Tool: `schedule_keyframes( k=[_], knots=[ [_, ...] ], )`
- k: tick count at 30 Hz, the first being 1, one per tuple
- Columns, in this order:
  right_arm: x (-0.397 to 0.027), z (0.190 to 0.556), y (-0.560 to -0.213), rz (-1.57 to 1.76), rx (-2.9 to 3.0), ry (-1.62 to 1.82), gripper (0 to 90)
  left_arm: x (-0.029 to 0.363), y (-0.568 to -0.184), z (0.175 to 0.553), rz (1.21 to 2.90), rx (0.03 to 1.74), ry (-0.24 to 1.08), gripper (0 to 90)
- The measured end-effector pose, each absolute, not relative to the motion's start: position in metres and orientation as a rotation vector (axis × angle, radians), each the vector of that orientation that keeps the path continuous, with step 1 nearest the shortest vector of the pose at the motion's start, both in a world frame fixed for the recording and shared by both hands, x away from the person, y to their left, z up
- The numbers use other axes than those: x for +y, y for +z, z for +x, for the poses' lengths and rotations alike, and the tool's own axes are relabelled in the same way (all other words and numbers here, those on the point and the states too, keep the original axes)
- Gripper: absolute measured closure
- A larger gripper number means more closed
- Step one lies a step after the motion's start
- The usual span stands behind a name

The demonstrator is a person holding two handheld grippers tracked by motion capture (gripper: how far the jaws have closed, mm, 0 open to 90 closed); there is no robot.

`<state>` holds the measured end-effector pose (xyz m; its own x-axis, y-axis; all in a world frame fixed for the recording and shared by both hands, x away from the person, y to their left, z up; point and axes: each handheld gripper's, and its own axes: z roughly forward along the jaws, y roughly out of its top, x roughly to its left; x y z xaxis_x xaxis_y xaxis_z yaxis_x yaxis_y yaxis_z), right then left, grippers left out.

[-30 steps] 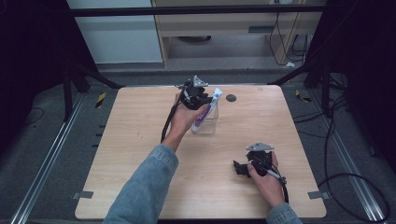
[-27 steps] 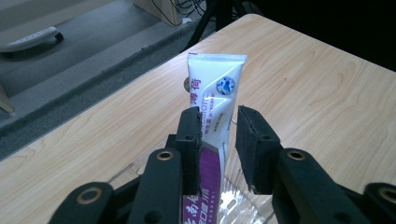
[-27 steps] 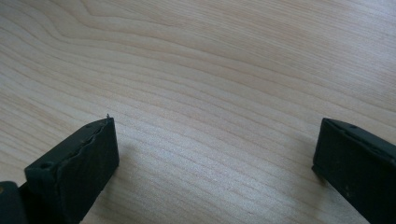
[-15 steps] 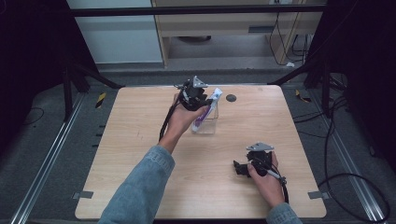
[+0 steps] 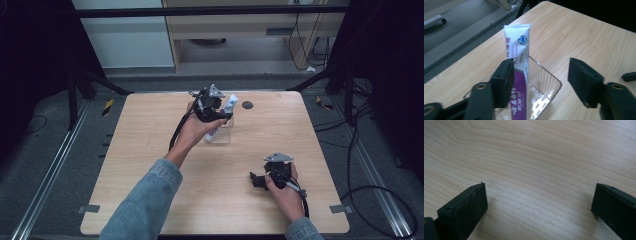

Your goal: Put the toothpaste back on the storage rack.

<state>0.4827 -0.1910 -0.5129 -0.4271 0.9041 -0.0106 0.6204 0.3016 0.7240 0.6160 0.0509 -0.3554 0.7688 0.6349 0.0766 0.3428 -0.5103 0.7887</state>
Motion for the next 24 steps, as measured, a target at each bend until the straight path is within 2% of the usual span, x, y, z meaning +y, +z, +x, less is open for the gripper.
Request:
schedule_keyframes(
  k=[7,10,24],
  knots=[
    [-0.191,0.483,-0.513,1.358,2.155,0.916,0.4,0.045,-0.355,0.609,2.146,0.749,0.47,12.5],
    [-0.191,0.483,-0.513,1.358,2.155,0.916,0.4,0.044,-0.355,0.606,2.148,0.746,0.455,7.1],
    [-0.191,0.483,-0.513,1.358,2.156,0.915,0.4,0.048,-0.348,0.586,2.135,0.684,0.452,3.9]
  ],
)
